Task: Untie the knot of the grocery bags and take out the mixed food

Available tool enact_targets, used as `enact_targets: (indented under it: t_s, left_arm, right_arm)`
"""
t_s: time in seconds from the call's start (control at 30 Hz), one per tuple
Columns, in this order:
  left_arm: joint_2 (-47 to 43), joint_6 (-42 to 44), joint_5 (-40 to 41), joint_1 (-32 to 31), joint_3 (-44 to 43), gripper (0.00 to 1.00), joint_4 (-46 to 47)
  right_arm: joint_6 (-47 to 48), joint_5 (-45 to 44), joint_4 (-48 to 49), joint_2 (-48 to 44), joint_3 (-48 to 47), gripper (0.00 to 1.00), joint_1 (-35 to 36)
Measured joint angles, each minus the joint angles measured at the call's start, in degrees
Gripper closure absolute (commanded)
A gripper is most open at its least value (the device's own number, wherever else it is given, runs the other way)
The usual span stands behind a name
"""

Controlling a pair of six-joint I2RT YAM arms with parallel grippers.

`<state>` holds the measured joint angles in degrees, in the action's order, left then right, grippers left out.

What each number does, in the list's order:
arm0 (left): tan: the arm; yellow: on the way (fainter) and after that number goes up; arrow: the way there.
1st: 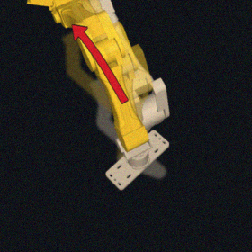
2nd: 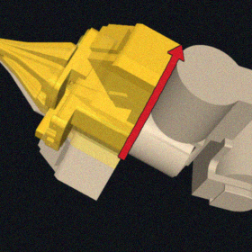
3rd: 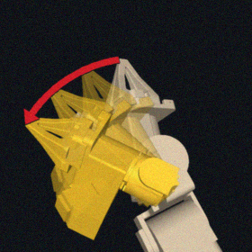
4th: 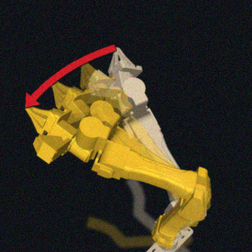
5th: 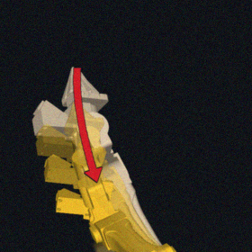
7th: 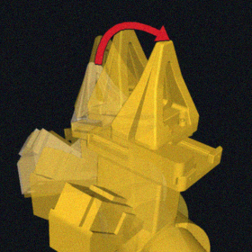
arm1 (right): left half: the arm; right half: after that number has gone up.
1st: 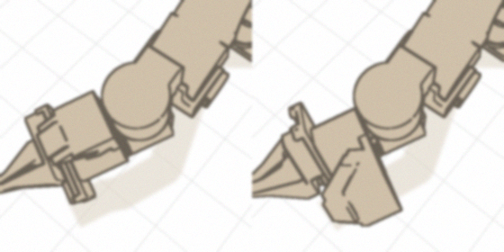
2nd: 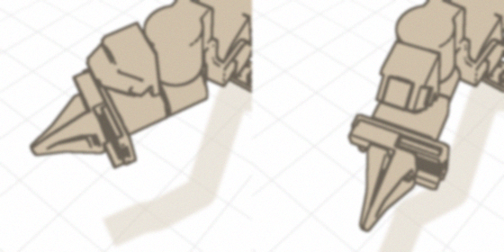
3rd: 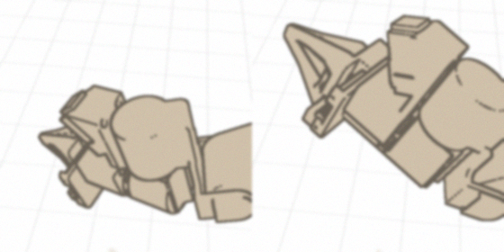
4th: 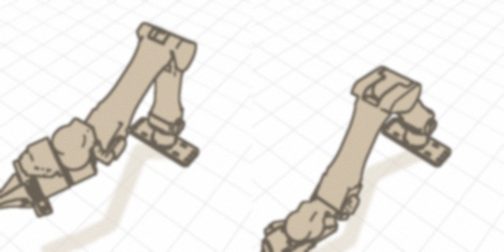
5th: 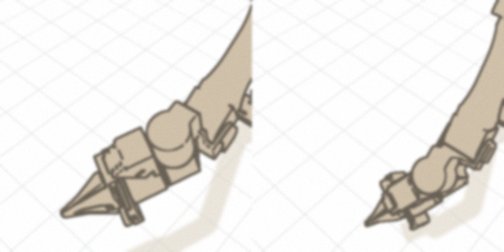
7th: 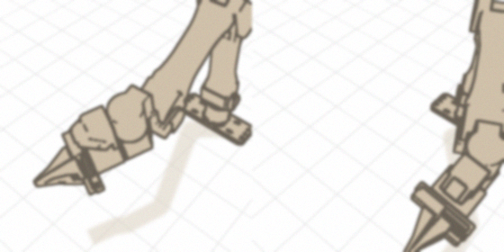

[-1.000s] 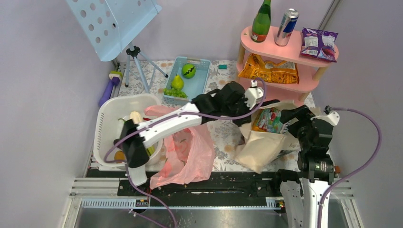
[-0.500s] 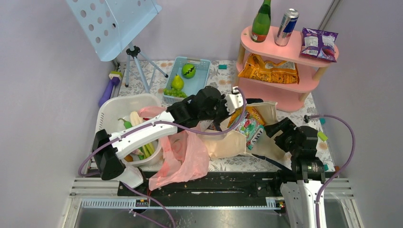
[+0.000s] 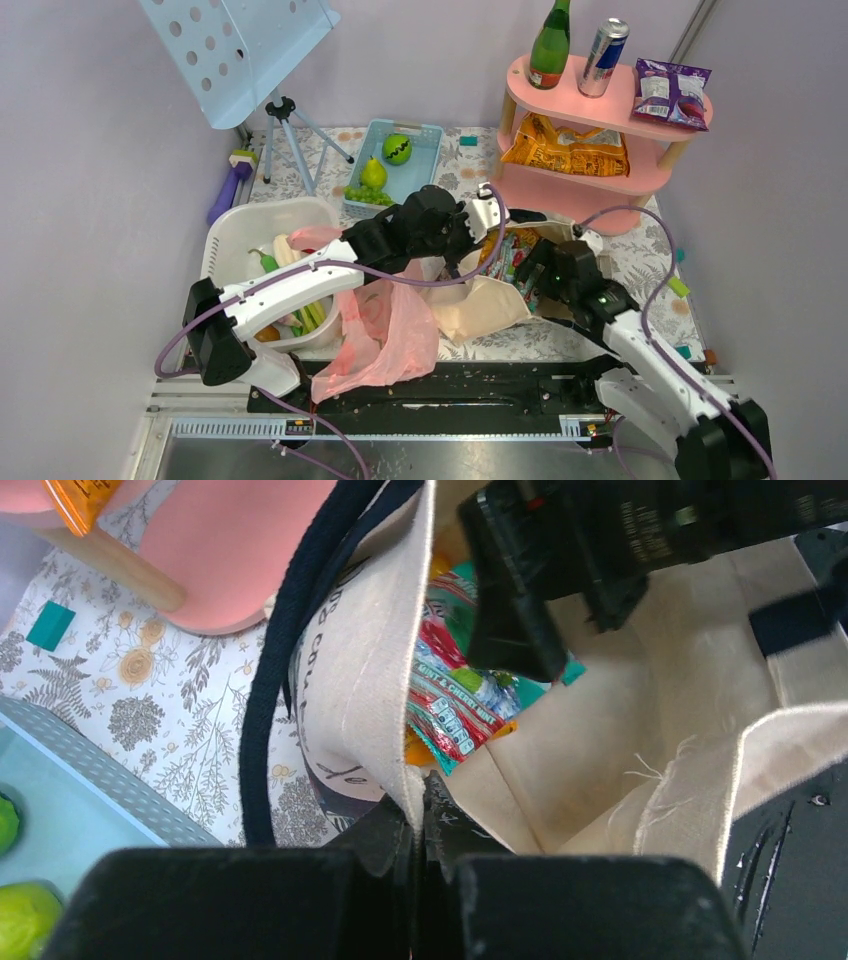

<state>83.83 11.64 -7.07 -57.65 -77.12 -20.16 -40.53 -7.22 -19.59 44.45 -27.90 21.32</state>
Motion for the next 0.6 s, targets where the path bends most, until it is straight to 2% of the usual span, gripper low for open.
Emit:
enact_targets:
  t_s: [0.13,0.23,0.27,0.3,0.37,0.5,0.6]
  left_arm:
    - [0.00,-0.76,-0.33,0.50,0.09,1.00,-0.70]
    - [0.00,-1.27,-1.07,1.53,1.07,1.00,-0.63]
    - [-0.02,-1.53,-1.49,2.12,1.57,1.00,-0.37]
    - [-0.11,-1.79,-1.77,2.67,2.01,1.00,-0.20]
    - [-0.35,-2.69,-2.62,3.93,3.21,1.00,0.98]
    - [-1.79,-4.83,-4.76,6.91,5.88,1.00,3.17]
    - [-3.15,-6.32,-5.18,8.76,6.75,1.00,3.63]
  right_arm:
    - [-1.64,-5.77,11.34,11.06,0.94,0.00,3.08]
    - [-3.87,-6.93,19.41,19.71,0.66,0.00,3.78]
    - [-4.57,-6.80,22.16,22.93,0.02,0.03,3.87]
    - [-5.14,-6.51,24.90,25.81,-0.79,0.10,3.93]
    - [-6.05,-5.18,30.47,30.95,-2.14,0.33,3.98]
    - [-7.02,-2.62,39.12,36.46,-3.10,0.71,4.07]
    - [-7.34,-1.60,40.26,34.99,-2.97,0.91,4.09]
